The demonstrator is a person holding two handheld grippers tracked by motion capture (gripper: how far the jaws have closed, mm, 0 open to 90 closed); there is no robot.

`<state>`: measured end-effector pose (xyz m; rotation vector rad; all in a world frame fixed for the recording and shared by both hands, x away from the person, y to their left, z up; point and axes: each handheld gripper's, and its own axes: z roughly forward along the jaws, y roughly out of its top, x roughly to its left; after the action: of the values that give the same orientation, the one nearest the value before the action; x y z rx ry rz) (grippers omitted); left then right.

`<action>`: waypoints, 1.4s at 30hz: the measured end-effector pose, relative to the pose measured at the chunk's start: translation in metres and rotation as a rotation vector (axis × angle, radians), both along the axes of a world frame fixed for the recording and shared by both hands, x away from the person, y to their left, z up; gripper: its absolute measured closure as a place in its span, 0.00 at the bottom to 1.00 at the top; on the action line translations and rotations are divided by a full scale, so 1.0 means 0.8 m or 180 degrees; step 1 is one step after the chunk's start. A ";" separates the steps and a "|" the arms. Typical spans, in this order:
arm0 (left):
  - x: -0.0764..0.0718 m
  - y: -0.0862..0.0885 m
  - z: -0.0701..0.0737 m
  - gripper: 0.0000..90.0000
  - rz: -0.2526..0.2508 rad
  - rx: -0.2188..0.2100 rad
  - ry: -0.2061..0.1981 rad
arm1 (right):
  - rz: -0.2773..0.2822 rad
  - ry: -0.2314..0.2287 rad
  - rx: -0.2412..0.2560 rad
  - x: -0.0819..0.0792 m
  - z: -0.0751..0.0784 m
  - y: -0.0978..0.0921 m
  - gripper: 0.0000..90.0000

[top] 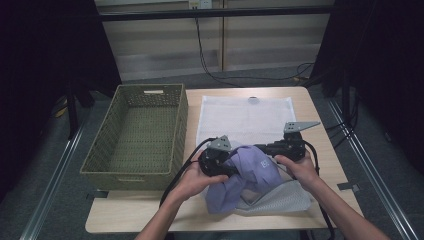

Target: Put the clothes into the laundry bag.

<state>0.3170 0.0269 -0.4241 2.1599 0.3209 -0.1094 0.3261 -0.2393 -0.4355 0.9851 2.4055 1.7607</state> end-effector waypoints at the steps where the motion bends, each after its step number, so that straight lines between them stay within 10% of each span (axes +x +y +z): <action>1: 0.001 -0.002 -0.002 0.84 0.0003 0.0038 0.0004 | -0.0001 0.0001 -0.0001 0.000 0.000 0.000 1.00; 20: 0.003 -0.029 -0.065 0.85 -0.0041 0.0654 0.0101 | 0.0028 -0.0065 0.0090 -0.005 0.011 -0.002 1.00; 42: 0.007 -0.027 -0.073 0.82 0.0220 0.0720 0.0099 | 0.0275 0.0076 -0.0337 -0.027 -0.019 0.011 1.00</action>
<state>0.3223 0.0053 -0.4827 2.3694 0.4436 -0.0703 0.3042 -0.2303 -0.4508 0.9092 2.5626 1.6352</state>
